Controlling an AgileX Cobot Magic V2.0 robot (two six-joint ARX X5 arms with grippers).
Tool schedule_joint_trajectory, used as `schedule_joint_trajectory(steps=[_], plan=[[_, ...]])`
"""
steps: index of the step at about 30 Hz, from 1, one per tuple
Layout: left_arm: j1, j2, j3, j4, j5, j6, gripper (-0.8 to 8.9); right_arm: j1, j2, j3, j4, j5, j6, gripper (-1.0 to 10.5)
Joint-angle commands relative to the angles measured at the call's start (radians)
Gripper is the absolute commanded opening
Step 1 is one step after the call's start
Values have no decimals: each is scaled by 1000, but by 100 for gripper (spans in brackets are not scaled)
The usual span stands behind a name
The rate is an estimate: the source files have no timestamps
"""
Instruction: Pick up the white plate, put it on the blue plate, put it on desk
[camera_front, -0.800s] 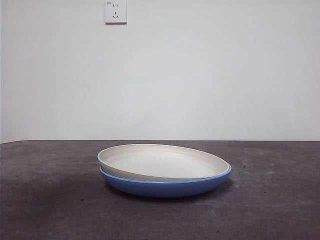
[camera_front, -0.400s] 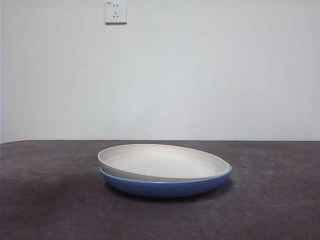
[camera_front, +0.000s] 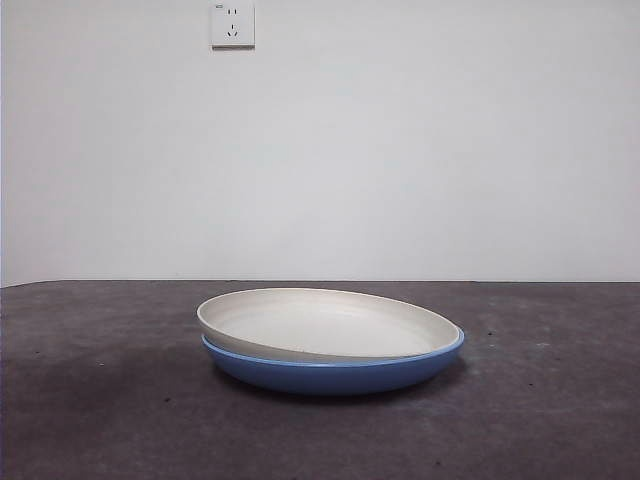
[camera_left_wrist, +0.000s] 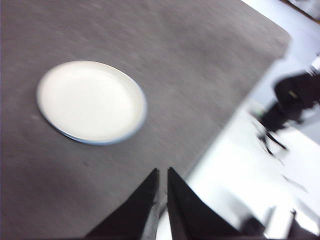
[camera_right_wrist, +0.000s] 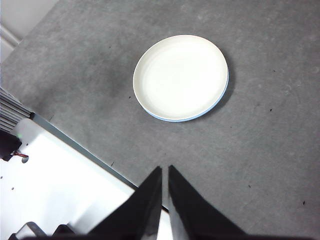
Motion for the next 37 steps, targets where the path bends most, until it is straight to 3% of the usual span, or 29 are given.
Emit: schedule_joint_trajectory(steps=[1, 5, 8, 12, 16, 24, 32, 37], plan=[[80, -21, -32, 84, 2, -33, 26, 7, 6, 16, -28, 4, 6, 18], [192, -128, -237, 374, 1, -73, 26, 7, 7, 16, -28, 4, 6, 18], [263, -233, -442, 618, -7, -57, 26, 7, 6, 16, -28, 4, 6, 18], [354, -378, -715, 873, -130, -61, 26, 7, 6, 16, -28, 4, 6, 18], [427, -475, -926, 1042, -234, -131, 26, 7, 6, 16, -28, 4, 6, 18], [481, -590, -1126, 1067, -401, -144, 26, 7, 6, 16, -28, 4, 6, 18], [487, -651, -1200, 1063, -415, -153, 26, 7, 7, 16, -28, 4, 6, 18], [487, -651, -1225, 1033, -476, -154, 26, 7, 6, 16, -28, 4, 6, 18]])
